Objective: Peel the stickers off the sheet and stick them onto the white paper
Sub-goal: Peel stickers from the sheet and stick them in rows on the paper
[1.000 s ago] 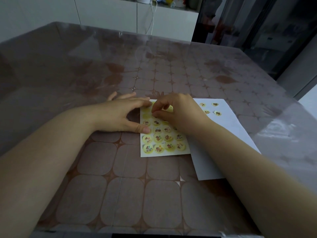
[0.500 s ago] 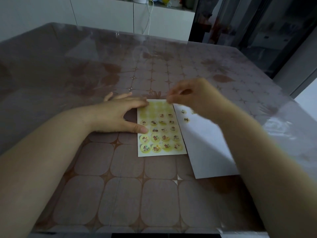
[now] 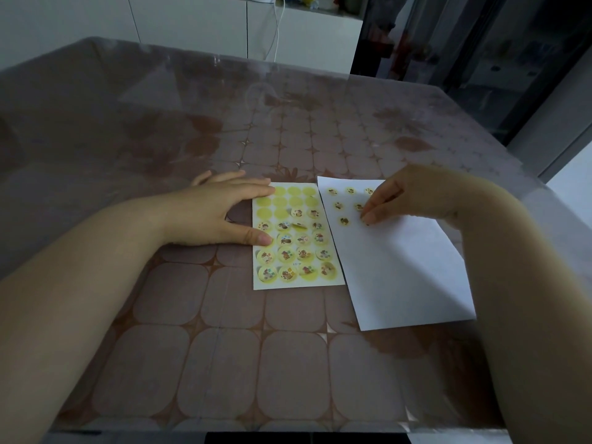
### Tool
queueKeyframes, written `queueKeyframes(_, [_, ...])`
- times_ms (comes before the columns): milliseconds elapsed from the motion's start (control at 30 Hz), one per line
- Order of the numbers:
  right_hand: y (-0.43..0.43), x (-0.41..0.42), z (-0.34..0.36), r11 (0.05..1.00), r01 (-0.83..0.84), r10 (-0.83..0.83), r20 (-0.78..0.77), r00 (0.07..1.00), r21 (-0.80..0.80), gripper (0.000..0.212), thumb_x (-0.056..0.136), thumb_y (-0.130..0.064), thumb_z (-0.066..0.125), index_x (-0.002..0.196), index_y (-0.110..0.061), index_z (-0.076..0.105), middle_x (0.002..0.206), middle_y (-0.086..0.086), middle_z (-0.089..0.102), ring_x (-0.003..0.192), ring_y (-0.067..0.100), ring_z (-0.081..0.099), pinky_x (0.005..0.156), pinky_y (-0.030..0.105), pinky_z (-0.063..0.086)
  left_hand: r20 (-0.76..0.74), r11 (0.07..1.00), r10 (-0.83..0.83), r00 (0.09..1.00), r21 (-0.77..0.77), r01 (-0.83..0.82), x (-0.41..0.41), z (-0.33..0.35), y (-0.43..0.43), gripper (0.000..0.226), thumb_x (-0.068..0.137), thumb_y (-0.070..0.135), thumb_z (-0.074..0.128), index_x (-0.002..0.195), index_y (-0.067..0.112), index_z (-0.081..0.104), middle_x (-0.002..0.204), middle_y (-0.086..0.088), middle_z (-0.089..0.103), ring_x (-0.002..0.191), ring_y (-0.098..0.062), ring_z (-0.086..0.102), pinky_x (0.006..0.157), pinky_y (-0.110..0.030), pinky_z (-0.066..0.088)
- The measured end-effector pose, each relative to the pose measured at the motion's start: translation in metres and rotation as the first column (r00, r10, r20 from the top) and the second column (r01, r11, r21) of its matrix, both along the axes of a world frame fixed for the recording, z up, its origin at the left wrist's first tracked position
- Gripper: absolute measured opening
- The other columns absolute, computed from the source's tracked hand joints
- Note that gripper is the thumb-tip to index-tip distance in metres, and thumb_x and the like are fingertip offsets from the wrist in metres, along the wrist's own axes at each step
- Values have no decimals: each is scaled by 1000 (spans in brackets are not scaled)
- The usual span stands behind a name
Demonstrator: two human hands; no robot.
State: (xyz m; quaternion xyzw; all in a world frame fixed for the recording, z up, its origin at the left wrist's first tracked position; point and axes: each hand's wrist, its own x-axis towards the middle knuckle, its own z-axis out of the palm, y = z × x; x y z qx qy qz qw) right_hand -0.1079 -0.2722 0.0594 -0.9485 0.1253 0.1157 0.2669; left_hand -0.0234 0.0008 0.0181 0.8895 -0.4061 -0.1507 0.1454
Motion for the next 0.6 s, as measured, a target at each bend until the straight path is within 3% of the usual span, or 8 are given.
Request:
queueKeyframes(133, [0, 1, 0, 1000, 9, -9, 15, 1000, 10, 16, 65, -42, 77, 78, -33, 76, 95, -17, 66, 99, 12, 53, 94, 31, 35, -2, 1000, -2, 1000, 1, 2, 0, -1, 0, 101, 46, 85, 34, 138, 44, 20, 138, 36, 7, 133, 7, -2, 115, -39, -7])
queueKeyframes(300, [5, 1, -3, 1000, 0, 0, 20, 1000, 8, 12, 62, -35, 81, 72, -35, 75, 89, -17, 68, 89, 4, 52, 84, 27, 33, -3, 1000, -3, 1000, 3, 3, 1, 0, 0, 101, 46, 85, 35, 138, 44, 20, 137, 36, 8, 132, 8, -2, 115, -38, -7])
queueKeyframes(467, [5, 5, -4, 999, -14, 15, 17, 1000, -45, 11, 62, -32, 82, 63, -37, 72, 84, -14, 69, 87, 11, 56, 83, 32, 43, -4, 1000, -7, 1000, -2, 7, 0, 0, 1, 101, 46, 85, 34, 138, 44, 20, 136, 36, 6, 132, 8, -3, 114, -37, -7])
queueKeyframes(600, [4, 10, -4, 996, -15, 15, 1, 1000, -87, 24, 60, -34, 83, 77, -34, 65, 83, -13, 56, 77, 8, 50, 69, 25, 39, -8, 1000, -3, 1000, 7, 3, 1, 0, 0, 102, 46, 85, 34, 138, 45, 19, 137, 36, 6, 132, 8, -3, 113, -36, -8])
